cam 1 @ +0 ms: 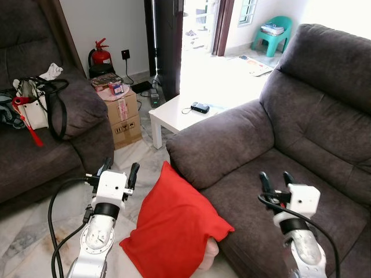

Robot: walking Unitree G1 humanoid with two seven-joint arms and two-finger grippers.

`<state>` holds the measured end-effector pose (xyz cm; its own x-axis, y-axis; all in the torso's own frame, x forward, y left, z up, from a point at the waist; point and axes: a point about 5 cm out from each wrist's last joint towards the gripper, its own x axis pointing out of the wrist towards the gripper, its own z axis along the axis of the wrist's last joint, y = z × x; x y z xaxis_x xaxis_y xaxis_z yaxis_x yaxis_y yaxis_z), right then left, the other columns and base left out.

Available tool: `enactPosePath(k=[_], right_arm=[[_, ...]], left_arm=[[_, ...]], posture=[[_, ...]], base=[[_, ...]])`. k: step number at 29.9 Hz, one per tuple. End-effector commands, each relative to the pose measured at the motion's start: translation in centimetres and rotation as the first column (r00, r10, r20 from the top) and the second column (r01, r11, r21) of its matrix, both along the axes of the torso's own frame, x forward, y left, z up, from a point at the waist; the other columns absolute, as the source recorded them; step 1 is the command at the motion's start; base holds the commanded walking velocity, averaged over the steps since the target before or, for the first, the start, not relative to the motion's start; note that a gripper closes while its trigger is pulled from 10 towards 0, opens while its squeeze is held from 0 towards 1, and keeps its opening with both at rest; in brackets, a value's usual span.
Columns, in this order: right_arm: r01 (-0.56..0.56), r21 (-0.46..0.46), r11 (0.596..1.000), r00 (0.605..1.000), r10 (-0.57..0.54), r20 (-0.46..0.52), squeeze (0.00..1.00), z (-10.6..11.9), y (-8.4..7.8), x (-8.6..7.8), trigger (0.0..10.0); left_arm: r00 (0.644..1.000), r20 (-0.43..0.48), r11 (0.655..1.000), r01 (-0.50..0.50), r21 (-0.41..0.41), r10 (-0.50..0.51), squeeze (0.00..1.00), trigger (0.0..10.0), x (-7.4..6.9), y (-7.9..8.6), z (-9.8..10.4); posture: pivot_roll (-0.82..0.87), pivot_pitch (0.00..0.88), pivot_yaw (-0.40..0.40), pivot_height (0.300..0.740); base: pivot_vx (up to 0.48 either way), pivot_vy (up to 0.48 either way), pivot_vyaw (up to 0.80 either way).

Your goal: Move the pillow to the sofa from floor

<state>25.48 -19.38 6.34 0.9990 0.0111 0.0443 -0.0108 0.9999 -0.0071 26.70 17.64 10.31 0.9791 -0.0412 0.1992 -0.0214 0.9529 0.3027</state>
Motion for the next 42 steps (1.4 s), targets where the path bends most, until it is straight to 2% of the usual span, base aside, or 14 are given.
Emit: enactPosePath(k=[1,7,26,42], right_arm=[[0.001,-0.002,1.000,1.000,-0.001,-0.002,0.00,0.3,0.1,0.1,10.0],[-0.016,-0.021,1.000,1.000,0.016,-0.022,0.00,0.5,0.2,0.2,10.0],[-0.061,-0.035,0.998,0.997,0.060,-0.041,0.00,1.2,0.9,0.7,10.0],[-0.067,-0.056,0.996,0.997,0.065,-0.030,0.00,1.7,0.7,1.1,10.0]], left_arm=[[1.000,-0.010,1.000,-0.020,0.003,0.020,0.00,10.0,0.0,0.5,0.1],[0.999,-0.016,0.999,-0.034,-0.013,0.033,0.00,10.0,0.3,0.5,0.4],[0.999,-0.029,0.999,-0.042,-0.019,0.042,0.00,10.0,0.7,0.3,0.6],[0.998,-0.043,0.999,-0.041,-0.025,0.040,0.00,10.0,0.8,-0.1,0.4]], posture=[[0.00,0.000,-0.054,0.740],[-0.01,0.000,-0.048,0.740],[0.00,0.000,-0.054,0.638],[-0.01,0.000,-0.065,0.638]], base=[[0.000,0.000,0.00],[0.000,0.000,0.00],[0.000,0.000,0.00],[0.000,0.000,0.00]])
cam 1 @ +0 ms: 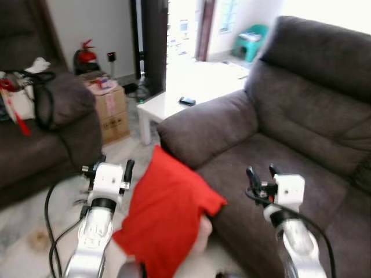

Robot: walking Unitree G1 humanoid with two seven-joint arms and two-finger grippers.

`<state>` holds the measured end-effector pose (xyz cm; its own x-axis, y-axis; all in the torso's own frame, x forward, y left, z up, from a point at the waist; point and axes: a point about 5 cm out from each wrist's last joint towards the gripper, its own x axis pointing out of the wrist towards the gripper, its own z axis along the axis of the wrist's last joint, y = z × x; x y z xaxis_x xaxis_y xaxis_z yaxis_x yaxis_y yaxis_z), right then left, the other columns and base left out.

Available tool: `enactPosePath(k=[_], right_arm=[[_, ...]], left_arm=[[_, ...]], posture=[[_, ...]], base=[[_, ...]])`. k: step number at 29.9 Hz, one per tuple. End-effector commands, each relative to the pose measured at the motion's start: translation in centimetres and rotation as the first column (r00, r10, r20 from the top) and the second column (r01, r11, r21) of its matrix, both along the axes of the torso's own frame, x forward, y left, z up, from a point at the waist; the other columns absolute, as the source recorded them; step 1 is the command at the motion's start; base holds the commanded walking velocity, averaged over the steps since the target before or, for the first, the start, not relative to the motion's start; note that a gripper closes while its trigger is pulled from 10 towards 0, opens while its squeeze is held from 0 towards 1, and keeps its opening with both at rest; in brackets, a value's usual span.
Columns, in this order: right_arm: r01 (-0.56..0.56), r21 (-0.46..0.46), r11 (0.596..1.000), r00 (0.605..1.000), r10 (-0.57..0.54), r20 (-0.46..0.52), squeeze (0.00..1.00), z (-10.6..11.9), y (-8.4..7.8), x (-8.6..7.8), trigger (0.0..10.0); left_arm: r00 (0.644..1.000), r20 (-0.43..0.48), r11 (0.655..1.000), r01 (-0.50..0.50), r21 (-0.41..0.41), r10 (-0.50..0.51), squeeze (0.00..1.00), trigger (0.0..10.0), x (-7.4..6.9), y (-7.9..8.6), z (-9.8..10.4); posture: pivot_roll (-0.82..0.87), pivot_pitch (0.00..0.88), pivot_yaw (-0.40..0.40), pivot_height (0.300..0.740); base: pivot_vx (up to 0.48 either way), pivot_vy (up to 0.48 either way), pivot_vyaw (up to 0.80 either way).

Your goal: Move the pillow to the sofa from floor

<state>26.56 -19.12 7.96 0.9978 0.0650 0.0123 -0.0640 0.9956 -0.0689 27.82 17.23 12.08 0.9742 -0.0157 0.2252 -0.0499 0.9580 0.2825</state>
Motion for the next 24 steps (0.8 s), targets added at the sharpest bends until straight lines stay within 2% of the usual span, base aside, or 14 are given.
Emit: enactPosePath(k=[1,9,22,24], right_arm=[[-0.017,0.003,1.000,1.000,0.017,0.000,0.00,0.11,0.45,0.00,10.0],[-0.045,-0.017,0.999,0.999,0.045,0.002,0.00,0.22,0.79,0.02,10.0],[-0.069,-0.009,0.998,0.998,0.069,-0.003,0.00,0.22,1.03,0.05,10.0],[-0.065,-0.008,0.998,0.998,0.065,-0.005,0.00,0.20,0.98,0.09,10.0]], left_arm=[[0.997,-0.069,1.000,-0.018,-0.006,0.017,0.00,10.0,-0.34,0.31,-1.39],[0.997,-0.068,1.000,-0.022,-0.010,0.021,0.00,10.0,-0.26,0.24,-1.37],[0.997,-0.075,0.999,-0.034,-0.029,0.032,0.00,10.0,-0.11,0.39,-1.48],[0.997,-0.077,0.999,-0.034,-0.038,0.031,0.00,10.0,-0.08,0.39,-1.51]], posture=[[-0.01,0.000,-0.065,0.638],[-0.01,0.000,-0.068,0.638],[-0.01,0.000,-0.069,0.638],[-0.01,0.000,-0.069,0.638]], base=[[0.000,0.000,0.00],[0.000,0.000,0.10],[0.000,0.000,0.80],[0.000,0.000,0.30]])
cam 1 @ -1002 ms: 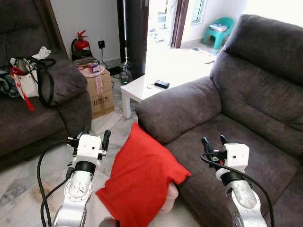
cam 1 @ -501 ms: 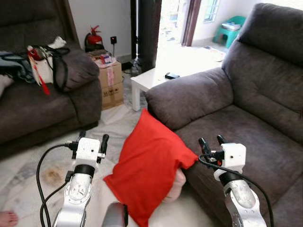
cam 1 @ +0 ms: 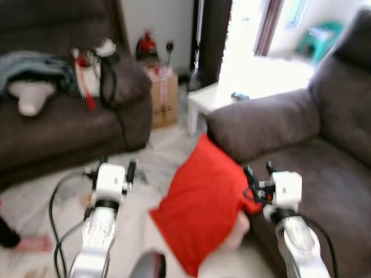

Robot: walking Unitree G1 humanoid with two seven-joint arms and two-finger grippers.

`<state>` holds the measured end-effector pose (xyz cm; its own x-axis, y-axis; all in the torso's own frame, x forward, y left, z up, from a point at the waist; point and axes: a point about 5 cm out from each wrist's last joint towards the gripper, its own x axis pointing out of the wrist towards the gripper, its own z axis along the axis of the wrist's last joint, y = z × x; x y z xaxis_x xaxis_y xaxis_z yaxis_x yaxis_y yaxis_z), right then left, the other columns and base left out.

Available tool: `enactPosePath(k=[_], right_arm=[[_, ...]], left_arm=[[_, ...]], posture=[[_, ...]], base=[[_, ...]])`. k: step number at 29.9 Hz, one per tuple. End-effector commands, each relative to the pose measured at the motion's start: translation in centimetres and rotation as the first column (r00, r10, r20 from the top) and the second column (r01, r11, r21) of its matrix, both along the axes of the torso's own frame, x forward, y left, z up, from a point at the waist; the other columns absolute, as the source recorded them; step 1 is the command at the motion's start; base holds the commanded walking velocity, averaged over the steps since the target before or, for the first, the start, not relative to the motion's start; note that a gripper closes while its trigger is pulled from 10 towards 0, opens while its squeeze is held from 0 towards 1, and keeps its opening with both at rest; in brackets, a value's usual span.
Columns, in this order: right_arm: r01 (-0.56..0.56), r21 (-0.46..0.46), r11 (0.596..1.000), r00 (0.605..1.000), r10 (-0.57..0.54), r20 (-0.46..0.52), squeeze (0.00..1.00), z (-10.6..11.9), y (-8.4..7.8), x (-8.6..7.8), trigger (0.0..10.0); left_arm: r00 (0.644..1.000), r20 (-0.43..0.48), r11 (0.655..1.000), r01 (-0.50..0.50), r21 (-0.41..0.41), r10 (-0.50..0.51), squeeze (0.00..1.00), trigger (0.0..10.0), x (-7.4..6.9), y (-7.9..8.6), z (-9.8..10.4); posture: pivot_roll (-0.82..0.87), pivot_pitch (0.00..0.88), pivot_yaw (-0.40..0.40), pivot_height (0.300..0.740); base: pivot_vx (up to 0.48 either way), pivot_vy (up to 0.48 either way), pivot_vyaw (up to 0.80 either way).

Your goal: Move the pillow to the sofa from floor

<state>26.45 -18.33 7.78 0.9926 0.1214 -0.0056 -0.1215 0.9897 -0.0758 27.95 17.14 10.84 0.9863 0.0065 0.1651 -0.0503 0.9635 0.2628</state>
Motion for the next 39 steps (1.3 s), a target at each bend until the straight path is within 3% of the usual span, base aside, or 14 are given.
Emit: enactPosePath(k=[1,14,21,39], right_arm=[[-0.006,0.003,1.000,1.000,0.006,0.011,0.00,0.36,0.16,0.22,10.0],[0.016,0.016,1.000,1.000,-0.017,0.013,0.00,0.46,-0.03,0.39,10.0],[0.028,0.015,1.000,1.000,-0.028,-0.005,0.00,0.35,-0.31,0.59,10.0],[0.026,0.008,1.000,1.000,-0.026,0.013,0.00,0.73,-0.29,0.76,10.0]], left_arm=[[1.000,-0.015,1.000,-0.014,-0.016,0.014,0.00,10.0,-0.19,0.48,-0.29],[0.999,-0.036,0.999,0.002,-0.034,-0.003,0.00,10.0,-0.10,0.38,-0.48],[0.999,-0.036,0.999,0.000,-0.039,-0.001,0.00,10.0,-0.15,0.46,-0.45],[0.999,-0.034,0.999,0.005,-0.044,-0.007,0.00,10.0,-0.07,0.42,-0.40]], posture=[[-0.01,0.000,-0.069,0.638],[-0.01,0.000,-0.071,0.638],[-0.01,0.000,-0.070,0.638],[-0.01,0.000,-0.072,0.638]], base=[[0.000,0.000,0.00],[0.060,0.000,0.00],[0.325,0.000,-0.43],[0.416,0.000,-0.05]])
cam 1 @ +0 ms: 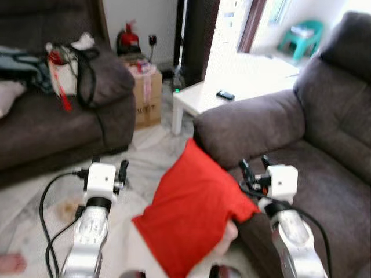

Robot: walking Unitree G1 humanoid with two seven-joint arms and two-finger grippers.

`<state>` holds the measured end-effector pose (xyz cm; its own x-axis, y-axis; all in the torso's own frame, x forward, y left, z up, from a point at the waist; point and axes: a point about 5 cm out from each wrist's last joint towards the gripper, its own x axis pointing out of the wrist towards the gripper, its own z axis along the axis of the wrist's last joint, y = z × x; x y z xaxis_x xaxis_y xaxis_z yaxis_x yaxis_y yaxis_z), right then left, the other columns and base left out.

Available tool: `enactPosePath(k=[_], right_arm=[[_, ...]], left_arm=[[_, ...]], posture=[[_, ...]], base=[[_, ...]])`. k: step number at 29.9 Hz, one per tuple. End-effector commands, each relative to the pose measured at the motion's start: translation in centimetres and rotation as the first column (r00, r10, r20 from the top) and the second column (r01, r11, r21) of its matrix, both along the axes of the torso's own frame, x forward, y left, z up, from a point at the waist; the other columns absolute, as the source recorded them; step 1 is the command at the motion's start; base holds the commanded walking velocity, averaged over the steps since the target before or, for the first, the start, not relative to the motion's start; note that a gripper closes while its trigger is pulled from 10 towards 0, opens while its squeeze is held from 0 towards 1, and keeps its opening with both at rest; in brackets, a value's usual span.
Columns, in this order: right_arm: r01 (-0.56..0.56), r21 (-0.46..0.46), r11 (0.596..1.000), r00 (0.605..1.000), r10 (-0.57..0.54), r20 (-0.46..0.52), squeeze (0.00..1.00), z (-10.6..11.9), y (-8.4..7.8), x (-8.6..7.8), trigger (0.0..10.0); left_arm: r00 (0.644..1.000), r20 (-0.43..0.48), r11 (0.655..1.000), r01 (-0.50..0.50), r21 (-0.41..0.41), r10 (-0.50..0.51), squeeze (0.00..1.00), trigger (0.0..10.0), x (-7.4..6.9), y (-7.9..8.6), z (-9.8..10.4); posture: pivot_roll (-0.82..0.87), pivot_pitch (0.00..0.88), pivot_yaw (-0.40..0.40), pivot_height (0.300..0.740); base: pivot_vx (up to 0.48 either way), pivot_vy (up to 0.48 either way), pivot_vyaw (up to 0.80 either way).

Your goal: Move the pillow to the sofa from floor

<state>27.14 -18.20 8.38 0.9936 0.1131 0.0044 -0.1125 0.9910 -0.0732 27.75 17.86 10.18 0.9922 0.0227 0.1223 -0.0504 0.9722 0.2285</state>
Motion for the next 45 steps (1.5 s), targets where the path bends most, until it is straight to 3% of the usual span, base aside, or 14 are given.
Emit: enactPosePath(k=[1,8,15,19,26,32,36,40,45], right_arm=[[0.021,-0.001,1.000,1.000,-0.021,0.000,0.00,0.1,-0.5,0.1,10.0],[0.047,-0.009,0.999,0.998,-0.047,-0.038,0.00,-0.7,-0.7,-0.1,10.0],[0.143,-0.009,0.990,0.981,-0.143,-0.133,0.00,-2.5,-2.1,-0.3,10.0],[0.243,0.003,0.970,0.940,-0.235,-0.248,0.00,-4.5,-3.5,-0.4,10.0],[0.295,0.003,0.956,0.899,-0.276,-0.341,0.00,-6.1,-4.0,-0.3,10.0],[0.296,0.005,0.955,0.802,-0.246,-0.544,0.00,-9.2,-3.5,-0.6,10.0],[0.373,0.092,0.923,0.730,-0.231,-0.643,0.00,-10.4,-3.2,-0.9,10.0],[0.342,0.122,0.932,0.729,-0.181,-0.660,0.00,-10.8,-2.3,-0.8,10.0],[0.348,0.144,0.926,0.716,-0.164,-0.678,0.00,-11.3,-1.7,-1.1,10.0]], left_arm=[[1.000,0.009,1.000,0.017,-0.007,-0.017,0.00,10.0,0.2,-0.3,0.3],[1.000,0.001,1.000,0.024,-0.006,-0.024,0.00,10.0,0.2,-0.4,0.1],[0.998,-0.030,0.999,0.053,-0.008,-0.053,0.00,10.0,0.1,-0.5,-0.4],[0.997,-0.072,0.999,0.026,-0.042,-0.029,0.00,10.0,0.0,0.2,-1.0],[0.989,-0.143,0.998,0.030,-0.059,-0.038,0.00,10.0,-0.5,0.7,-2.3],[0.982,-0.189,0.996,-0.003,-0.087,-0.014,0.00,10.0,-0.4,1.6,-2.8],[0.977,-0.215,0.996,-0.032,-0.084,0.013,0.00,10.0,-0.3,2.3,-3.1],[0.975,-0.218,0.996,-0.067,-0.061,0.052,0.00,10.0,-0.8,3.4,-3.5],[0.937,-0.336,0.993,-0.112,-0.028,0.096,0.00,10.0,-2.3,4.2,-6.2]], posture=[[-0.01,0.000,-0.072,0.638],[-0.01,0.000,-0.070,0.638],[-0.01,0.000,-0.065,0.638],[-0.01,0.000,-0.070,0.638],[0.01,0.006,-0.073,0.638],[0.01,0.046,-0.055,0.638],[0.02,0.049,-0.042,0.638],[0.03,0.052,-0.032,0.638],[0.04,0.053,-0.018,0.638]], base=[[0.424,0.000,0.00],[0.432,0.000,0.00],[0.101,0.000,0.00],[0.000,0.000,0.00],[0.000,0.000,0.00],[0.000,0.000,0.00],[0.000,0.000,0.00],[0.000,0.000,0.00],[0.000,0.000,0.00]])
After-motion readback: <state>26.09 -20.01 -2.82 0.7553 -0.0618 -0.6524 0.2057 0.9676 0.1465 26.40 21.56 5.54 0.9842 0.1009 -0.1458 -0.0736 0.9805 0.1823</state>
